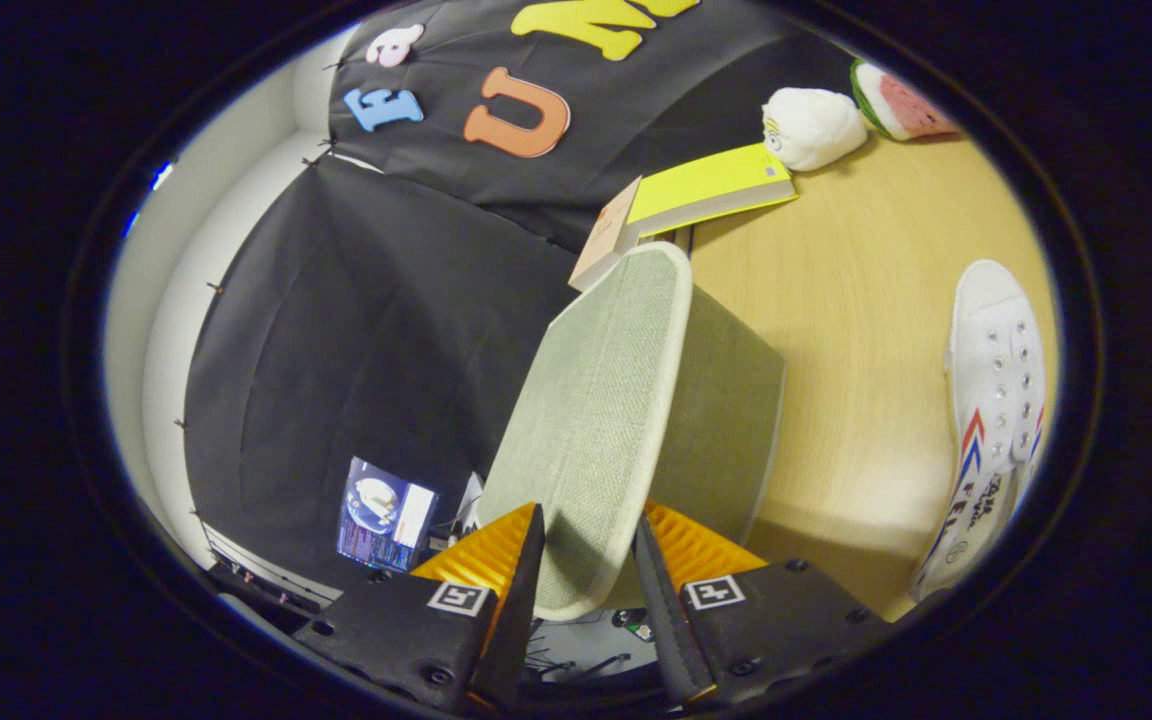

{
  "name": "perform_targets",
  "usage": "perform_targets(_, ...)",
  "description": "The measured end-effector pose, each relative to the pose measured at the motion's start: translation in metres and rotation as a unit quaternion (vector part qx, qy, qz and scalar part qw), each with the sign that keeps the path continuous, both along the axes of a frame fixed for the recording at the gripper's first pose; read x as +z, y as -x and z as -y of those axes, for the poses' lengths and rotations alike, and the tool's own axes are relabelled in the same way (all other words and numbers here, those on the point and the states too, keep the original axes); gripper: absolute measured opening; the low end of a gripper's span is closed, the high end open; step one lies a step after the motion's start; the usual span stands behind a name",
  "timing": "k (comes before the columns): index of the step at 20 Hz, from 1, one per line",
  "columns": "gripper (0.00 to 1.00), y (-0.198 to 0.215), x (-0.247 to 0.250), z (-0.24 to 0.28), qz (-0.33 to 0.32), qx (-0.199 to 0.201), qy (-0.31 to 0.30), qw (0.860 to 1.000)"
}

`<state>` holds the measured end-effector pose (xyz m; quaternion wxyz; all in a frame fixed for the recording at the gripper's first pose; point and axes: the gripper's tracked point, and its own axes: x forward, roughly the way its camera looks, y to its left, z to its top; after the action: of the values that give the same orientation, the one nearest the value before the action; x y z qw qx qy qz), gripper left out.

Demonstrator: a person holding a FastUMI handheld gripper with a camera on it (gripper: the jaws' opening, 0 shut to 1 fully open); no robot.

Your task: Open the storage box then place both shoes into the box .Put the left shoe in first, then the right shoe, with the right side of both shoes facing outward in a uniform manner.

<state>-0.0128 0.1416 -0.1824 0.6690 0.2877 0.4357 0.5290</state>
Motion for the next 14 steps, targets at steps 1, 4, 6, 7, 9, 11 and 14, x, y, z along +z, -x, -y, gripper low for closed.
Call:
perform_targets(1, 0.54, 0.000, 0.004, 0.002, 0.008, -0.002, 0.002, 1.000)
perform_targets(4, 0.31, -0.001, 0.017, 0.006, 0.032, -0.016, 0.015, 0.999)
perform_targets(6, 0.17, -0.002, 0.028, 0.007, 0.044, -0.025, 0.020, 0.999)
perform_targets(7, 0.17, -0.003, 0.034, 0.006, 0.048, -0.029, 0.021, 0.998)
perform_targets(9, 0.12, -0.004, 0.049, 0.007, 0.058, -0.040, 0.021, 0.997)
perform_targets(11, 0.07, 0.000, 0.069, 0.003, 0.067, -0.045, 0.015, 0.997)
perform_targets(14, 0.06, 0.004, 0.108, -0.010, 0.108, -0.049, 0.012, 0.993)
